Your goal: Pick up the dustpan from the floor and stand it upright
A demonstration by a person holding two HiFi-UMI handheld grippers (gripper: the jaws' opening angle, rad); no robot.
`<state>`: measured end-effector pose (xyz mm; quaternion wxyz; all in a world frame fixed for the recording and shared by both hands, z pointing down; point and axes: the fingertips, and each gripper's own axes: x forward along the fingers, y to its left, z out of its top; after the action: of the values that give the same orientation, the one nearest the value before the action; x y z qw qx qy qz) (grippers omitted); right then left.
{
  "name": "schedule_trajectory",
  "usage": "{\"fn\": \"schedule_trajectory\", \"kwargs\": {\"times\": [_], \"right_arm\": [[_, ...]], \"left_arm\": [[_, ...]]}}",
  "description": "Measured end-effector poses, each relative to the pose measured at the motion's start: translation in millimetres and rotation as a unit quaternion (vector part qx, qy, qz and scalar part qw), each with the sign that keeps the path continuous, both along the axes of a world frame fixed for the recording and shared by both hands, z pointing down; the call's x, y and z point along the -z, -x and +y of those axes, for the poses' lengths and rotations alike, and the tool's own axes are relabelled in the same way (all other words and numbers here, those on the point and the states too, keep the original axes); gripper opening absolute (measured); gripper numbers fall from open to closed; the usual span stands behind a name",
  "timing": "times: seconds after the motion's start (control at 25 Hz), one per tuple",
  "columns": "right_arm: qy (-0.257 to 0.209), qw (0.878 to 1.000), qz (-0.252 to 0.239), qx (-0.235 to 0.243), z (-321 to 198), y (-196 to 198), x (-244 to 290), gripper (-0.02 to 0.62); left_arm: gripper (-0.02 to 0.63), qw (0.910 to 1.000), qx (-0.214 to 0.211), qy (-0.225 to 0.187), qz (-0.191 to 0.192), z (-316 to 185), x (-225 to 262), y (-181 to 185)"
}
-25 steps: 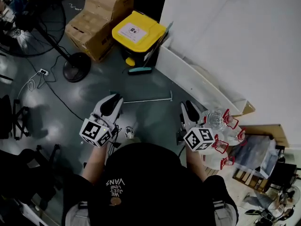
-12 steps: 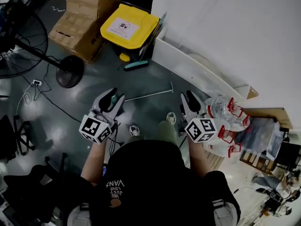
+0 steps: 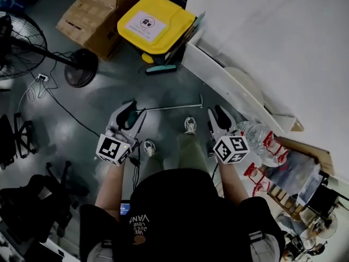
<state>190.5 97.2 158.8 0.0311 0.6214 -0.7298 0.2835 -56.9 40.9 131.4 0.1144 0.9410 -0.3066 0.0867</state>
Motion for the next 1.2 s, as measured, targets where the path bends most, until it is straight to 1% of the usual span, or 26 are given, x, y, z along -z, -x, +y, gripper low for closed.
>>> {"fn": "schedule_trajectory", "kwargs": {"times": [0.12, 0.24, 0.36, 0.48, 0.6, 0.84, 1.04, 1.12, 1.16, 1.2], "right_arm": [[0.032, 0.999, -0.004, 0.012, -19.2, -14.8, -34.5, 0.124], [0.055, 0.998, 0.006, 0.018, -39.5, -28.3, -73.8, 0.124], [0.076, 0.997, 0.012, 0.014, -57.5, -37.4, -118.1, 0.124], [0.108, 0.994, 0.009, 0.008, -66.7, -42.3, -171.0, 0.124], [0.141, 0.990, 0.011, 0.009, -69.4, -45.1, -228.5, 0.124], [0.191, 0.980, 0.051, 0.000, -68.5, -56.0, -336.5, 0.123], [0.236, 0.970, 0.064, 0.000, -53.3, -67.7, -428.1, 0.123], [0.246, 0.966, 0.076, 0.005, -52.0, -72.0, -460.1, 0.123], [0.250, 0.965, 0.083, 0.009, -51.1, -73.9, -475.3, 0.123], [0.256, 0.962, 0.090, 0.013, -49.6, -76.0, -490.6, 0.123]], "left_arm": [[0.164, 0.9997, 0.014, 0.015, -0.009, -12.0, -29.4, -11.7], [0.163, 0.9992, 0.021, 0.028, -0.018, -19.9, -63.1, -21.4], [0.163, 0.9985, 0.022, 0.045, -0.024, -24.4, -101.5, -26.7], [0.163, 0.9969, 0.028, 0.067, -0.030, -27.1, -145.0, -26.9], [0.163, 0.9954, 0.033, 0.083, -0.035, -30.0, -189.7, -26.8], [0.163, 0.9926, 0.041, 0.105, -0.044, -34.7, -281.6, -26.4], [0.163, 0.9877, 0.036, 0.142, -0.055, -22.9, -352.3, -28.4], [0.163, 0.9883, 0.030, 0.137, -0.059, -22.8, -377.9, -30.9], [0.163, 0.9880, 0.028, 0.139, -0.061, -22.1, -389.8, -33.4], [0.163, 0.9863, 0.028, 0.150, -0.062, -20.3, -401.6, -37.2]]}}
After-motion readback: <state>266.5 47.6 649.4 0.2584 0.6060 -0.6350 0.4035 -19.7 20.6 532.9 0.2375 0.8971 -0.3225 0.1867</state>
